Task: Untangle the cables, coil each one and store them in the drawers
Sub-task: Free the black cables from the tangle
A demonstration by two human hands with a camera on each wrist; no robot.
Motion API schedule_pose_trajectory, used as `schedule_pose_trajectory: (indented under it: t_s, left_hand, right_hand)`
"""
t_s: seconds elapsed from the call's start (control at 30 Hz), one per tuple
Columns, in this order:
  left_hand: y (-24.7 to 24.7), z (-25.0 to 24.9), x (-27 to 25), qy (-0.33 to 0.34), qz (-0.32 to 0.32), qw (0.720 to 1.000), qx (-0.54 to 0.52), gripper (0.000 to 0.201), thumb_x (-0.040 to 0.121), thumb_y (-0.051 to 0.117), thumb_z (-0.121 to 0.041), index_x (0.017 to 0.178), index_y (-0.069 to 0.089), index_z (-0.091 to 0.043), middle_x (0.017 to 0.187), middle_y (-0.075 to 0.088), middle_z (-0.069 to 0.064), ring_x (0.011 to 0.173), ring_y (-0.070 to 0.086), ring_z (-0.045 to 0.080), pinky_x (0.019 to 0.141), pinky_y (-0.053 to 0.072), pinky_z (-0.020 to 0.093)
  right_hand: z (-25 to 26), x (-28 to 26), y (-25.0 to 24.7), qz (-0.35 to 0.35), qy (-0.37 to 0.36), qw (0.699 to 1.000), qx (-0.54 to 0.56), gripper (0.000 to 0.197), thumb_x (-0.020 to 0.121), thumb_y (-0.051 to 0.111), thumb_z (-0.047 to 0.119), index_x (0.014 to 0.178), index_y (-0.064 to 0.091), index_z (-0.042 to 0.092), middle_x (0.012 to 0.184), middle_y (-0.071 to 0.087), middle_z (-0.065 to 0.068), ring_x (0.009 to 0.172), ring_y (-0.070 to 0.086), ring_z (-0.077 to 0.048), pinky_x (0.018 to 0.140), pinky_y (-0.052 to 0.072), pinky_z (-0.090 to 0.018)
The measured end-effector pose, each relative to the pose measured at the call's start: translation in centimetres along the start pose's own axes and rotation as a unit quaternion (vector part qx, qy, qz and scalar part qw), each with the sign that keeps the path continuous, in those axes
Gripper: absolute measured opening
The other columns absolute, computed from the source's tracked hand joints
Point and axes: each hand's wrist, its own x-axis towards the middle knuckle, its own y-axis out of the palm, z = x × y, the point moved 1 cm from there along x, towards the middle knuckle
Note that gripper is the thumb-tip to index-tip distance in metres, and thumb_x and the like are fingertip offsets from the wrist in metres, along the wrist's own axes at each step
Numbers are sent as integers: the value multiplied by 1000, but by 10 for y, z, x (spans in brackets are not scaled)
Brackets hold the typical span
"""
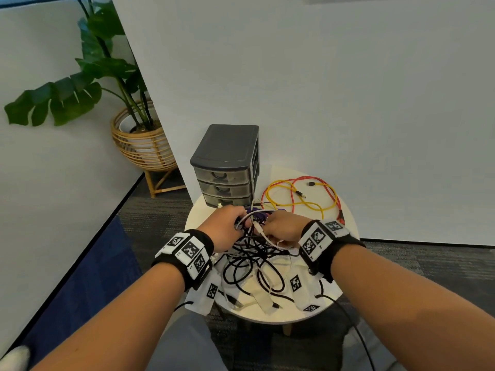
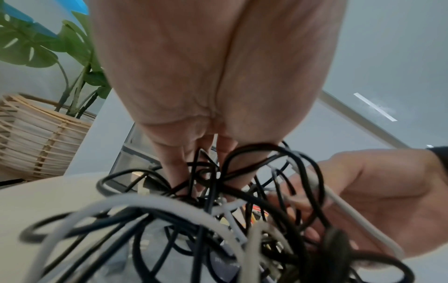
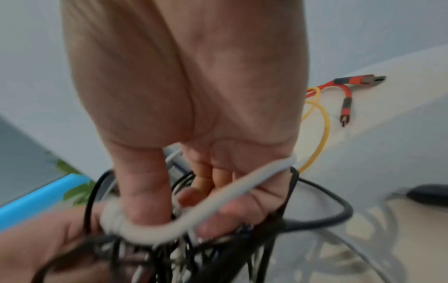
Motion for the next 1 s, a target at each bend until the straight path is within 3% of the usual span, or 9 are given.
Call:
schedule_pose_trajectory:
  t_s: [0.13, 0.23, 0.4, 0.47, 0.57, 0.7, 0.83, 0.93, 1.0]
  left_hand:
    - [-3, 0, 5, -22, -14, 1000, -5, 19, 93, 68, -12, 109, 66, -23, 111, 65, -6, 104, 59, 15, 87, 43, 25]
    - [-5, -3, 7, -25, -20, 999, 9, 22, 95, 70, -17, 115, 66, -23, 118, 64, -4, 109, 58, 16, 92, 44, 27]
    - [-8, -5, 7, -25, -13, 999, 18, 22, 94, 71, -26, 116, 66, -25, 119, 65, -6, 112, 59, 15, 96, 46, 29]
    - [-13, -7, 6, -28, 1, 1000, 12, 19, 94, 70, -24, 112, 65, -27, 118, 64, -8, 114, 59, 15, 98, 47, 31]
    - [-24, -16, 5, -48, -19, 998, -31, 17, 94, 65, -20, 110, 65, -27, 119, 64, -8, 113, 57, 13, 94, 46, 31]
    - [-37, -40, 5, 4, -111, 989, -100, 13, 96, 60, -22, 108, 63, -24, 111, 64, -9, 108, 59, 11, 92, 46, 31]
    - [-25, -44, 6, 49, 30, 995, -83, 37, 88, 74, -22, 121, 58, -22, 125, 62, -4, 117, 58, 13, 101, 48, 34]
    - [-15, -33, 5, 42, 19, 998, -50, 42, 83, 78, -25, 120, 60, -22, 117, 63, -1, 107, 61, 16, 95, 52, 45]
    - [-15, -30, 3, 24, -4, 998, -62, 46, 83, 79, -27, 124, 59, -25, 119, 64, -4, 108, 61, 14, 96, 52, 43]
  right_hand:
    - [-9, -11, -15, 68, -11, 982, 177, 20, 92, 58, -5, 87, 65, 13, 78, 57, -5, 66, 51, -11, 59, 42, -23]
    - [-10, -22, -26, 79, -12, 968, 239, 19, 93, 61, -6, 90, 68, 11, 78, 63, -7, 73, 59, -14, 60, 48, -21]
    - [3, -29, -33, -53, -43, 998, 12, 13, 91, 65, -1, 89, 68, 11, 75, 71, -6, 69, 67, -16, 63, 54, -26]
    - [12, -32, -30, -144, -100, 978, -112, 17, 90, 59, -1, 87, 68, 13, 83, 71, -5, 75, 65, -19, 66, 52, -27]
    - [21, -36, -24, -164, -128, 963, -170, 20, 89, 56, 1, 89, 67, 18, 93, 67, -4, 87, 63, -22, 75, 51, -29]
    - [28, -43, -26, -143, -136, 964, -176, 16, 91, 65, 5, 88, 69, 20, 73, 60, 6, 69, 58, -12, 71, 51, -26]
    - [38, -54, -32, -137, -160, 972, -104, 29, 86, 70, 6, 71, 66, 30, 72, 61, 10, 64, 58, -9, 62, 43, -22]
    - [41, -60, -37, -125, -185, 975, 0, 14, 84, 74, 7, 82, 76, 20, 75, 66, 8, 66, 58, -7, 64, 43, -23]
    - [42, -61, -37, -120, -190, 973, 55, 13, 90, 67, 6, 96, 75, 14, 87, 70, 0, 76, 63, -12, 70, 51, -30]
